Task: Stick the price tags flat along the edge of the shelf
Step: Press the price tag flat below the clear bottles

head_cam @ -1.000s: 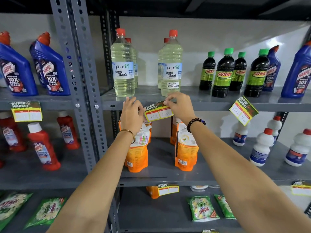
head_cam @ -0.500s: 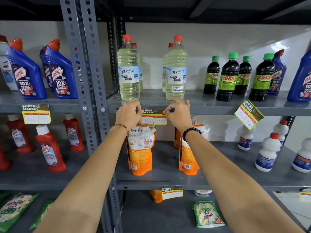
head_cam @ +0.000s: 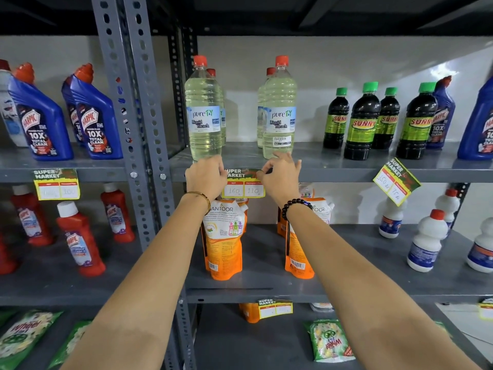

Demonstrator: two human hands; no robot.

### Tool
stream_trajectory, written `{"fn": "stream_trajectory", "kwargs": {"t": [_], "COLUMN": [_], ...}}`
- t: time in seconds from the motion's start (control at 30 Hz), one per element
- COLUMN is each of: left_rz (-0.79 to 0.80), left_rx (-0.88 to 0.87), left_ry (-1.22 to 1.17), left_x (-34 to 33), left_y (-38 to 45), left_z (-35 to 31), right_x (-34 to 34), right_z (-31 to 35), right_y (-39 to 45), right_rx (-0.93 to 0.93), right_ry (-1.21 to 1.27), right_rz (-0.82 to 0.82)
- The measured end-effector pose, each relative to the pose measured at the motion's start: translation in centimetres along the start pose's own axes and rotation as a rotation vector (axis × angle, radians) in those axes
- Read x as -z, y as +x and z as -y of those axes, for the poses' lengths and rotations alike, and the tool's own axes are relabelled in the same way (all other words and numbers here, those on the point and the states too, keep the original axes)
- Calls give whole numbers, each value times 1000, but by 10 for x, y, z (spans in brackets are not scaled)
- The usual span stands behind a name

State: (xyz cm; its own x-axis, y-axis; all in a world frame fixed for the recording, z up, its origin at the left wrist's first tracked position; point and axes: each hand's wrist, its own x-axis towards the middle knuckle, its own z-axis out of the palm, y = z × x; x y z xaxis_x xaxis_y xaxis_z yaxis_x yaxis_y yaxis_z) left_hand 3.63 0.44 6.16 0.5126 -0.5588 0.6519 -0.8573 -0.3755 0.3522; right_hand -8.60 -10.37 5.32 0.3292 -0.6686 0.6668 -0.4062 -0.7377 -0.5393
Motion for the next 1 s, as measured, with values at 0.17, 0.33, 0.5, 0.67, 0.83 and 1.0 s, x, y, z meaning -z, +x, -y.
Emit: {"fn": "stream_trajectory", "kwargs": {"t": [0.17, 0.33, 0.5, 0.67, 0.83, 1.0], "left_rz": [-9, 41, -13, 0, 50, 28], "left_rx": [14, 54, 104, 140, 143, 49], "left_ry": [-37, -41, -52, -52, -34, -34], "left_x": [-2, -8, -14, -13, -7, -13], "left_y": [2, 2, 1, 4, 3, -10], "left_z": [2, -5, -10, -14, -17, -32], "right_x": [0, -3, -8, -13, -6, 21], "right_z": [-1, 7, 9, 12, 5, -27], "right_y": [-1, 0, 0, -1, -6, -26], "right_rx": [19, 18, -17, -14, 52, 145], "right_ry": [-26, -117, -109, -134, -160, -120], "right_rz": [-3, 65, -5, -34, 35, -4]}}
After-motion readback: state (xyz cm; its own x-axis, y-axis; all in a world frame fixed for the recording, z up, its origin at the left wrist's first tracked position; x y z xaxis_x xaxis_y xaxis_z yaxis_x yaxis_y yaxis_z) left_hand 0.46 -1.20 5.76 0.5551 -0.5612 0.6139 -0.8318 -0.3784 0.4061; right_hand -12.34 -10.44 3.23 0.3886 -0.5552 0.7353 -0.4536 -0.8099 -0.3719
